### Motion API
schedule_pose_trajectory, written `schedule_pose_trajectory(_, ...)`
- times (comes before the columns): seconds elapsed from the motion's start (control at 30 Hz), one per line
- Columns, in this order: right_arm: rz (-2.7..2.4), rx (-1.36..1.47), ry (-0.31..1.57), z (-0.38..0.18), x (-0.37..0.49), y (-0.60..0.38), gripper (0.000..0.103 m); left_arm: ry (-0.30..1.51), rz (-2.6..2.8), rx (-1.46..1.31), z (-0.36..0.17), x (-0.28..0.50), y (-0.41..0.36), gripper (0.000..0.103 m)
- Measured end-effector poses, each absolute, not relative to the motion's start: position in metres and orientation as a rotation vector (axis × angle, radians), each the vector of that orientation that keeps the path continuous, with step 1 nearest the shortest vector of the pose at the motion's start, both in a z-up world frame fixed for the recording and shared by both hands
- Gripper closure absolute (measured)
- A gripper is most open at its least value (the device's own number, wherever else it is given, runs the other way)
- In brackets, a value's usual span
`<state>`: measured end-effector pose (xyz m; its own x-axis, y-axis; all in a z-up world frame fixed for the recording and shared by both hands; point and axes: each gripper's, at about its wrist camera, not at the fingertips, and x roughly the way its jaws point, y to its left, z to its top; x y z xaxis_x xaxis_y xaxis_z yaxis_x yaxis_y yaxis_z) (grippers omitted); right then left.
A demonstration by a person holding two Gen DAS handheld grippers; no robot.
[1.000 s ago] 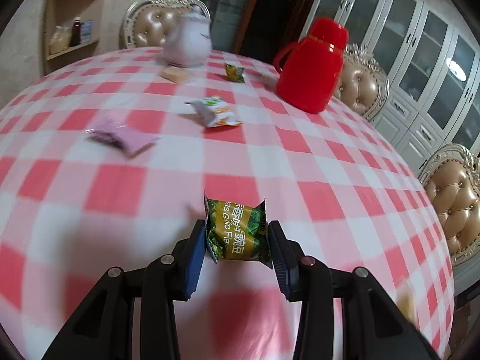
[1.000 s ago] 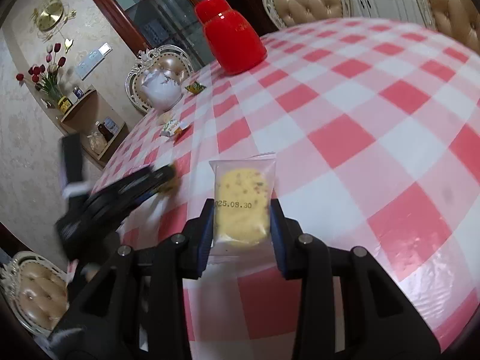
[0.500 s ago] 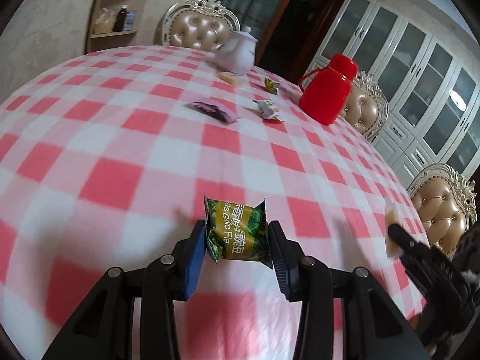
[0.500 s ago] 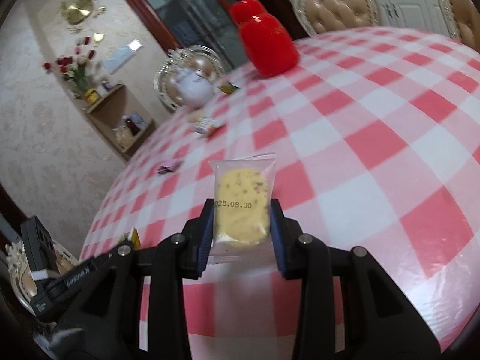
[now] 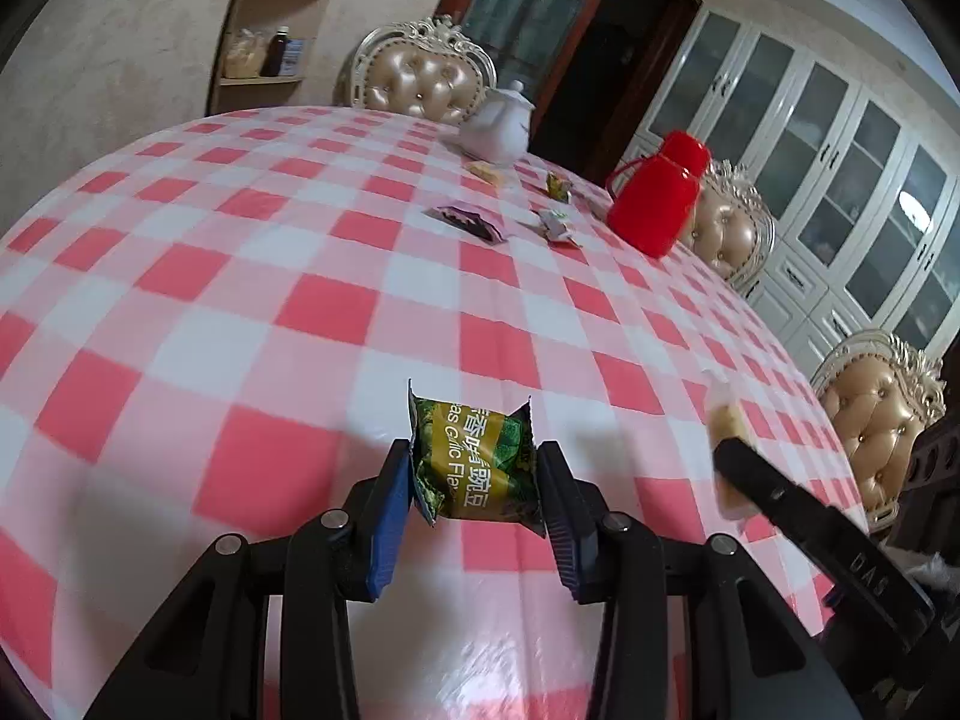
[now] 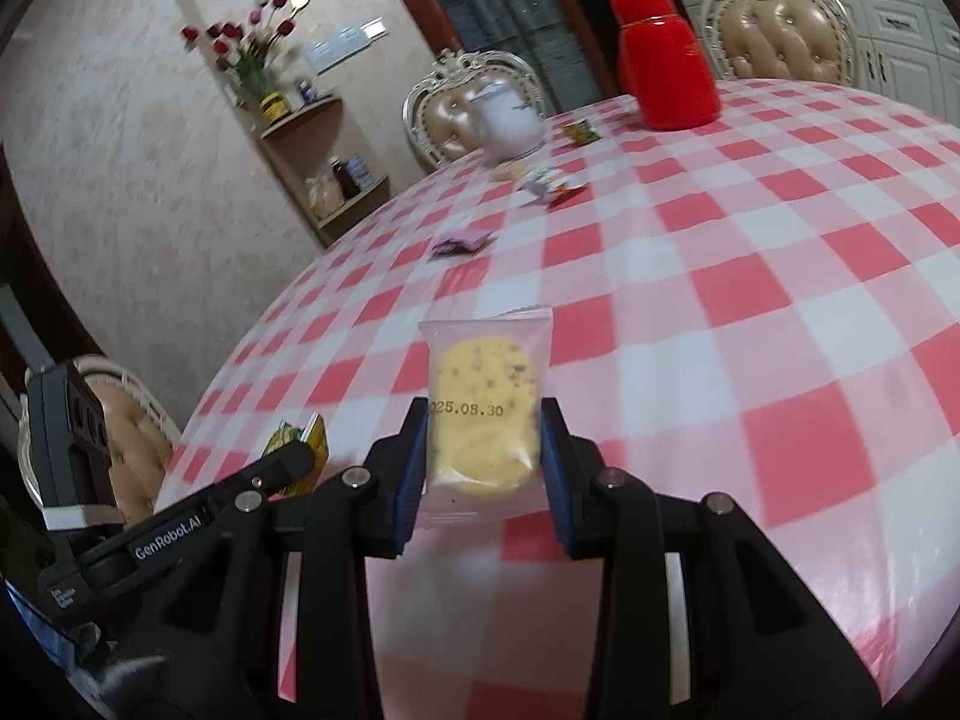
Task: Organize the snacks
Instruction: 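Carry the green pack and cake pack over the white box with both tools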
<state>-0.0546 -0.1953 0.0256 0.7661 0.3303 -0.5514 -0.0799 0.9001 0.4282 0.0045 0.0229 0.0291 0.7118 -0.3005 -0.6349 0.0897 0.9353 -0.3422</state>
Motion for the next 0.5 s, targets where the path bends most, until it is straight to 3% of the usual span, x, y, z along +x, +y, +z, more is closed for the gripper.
schedule_pose_trajectory(0.5, 0.356, 0.329, 0.687, 0.028, -0.082, -0.133, 0.064, 0.624, -0.121, -0.268, 0.037, -0.063, 0.071, 0.061)
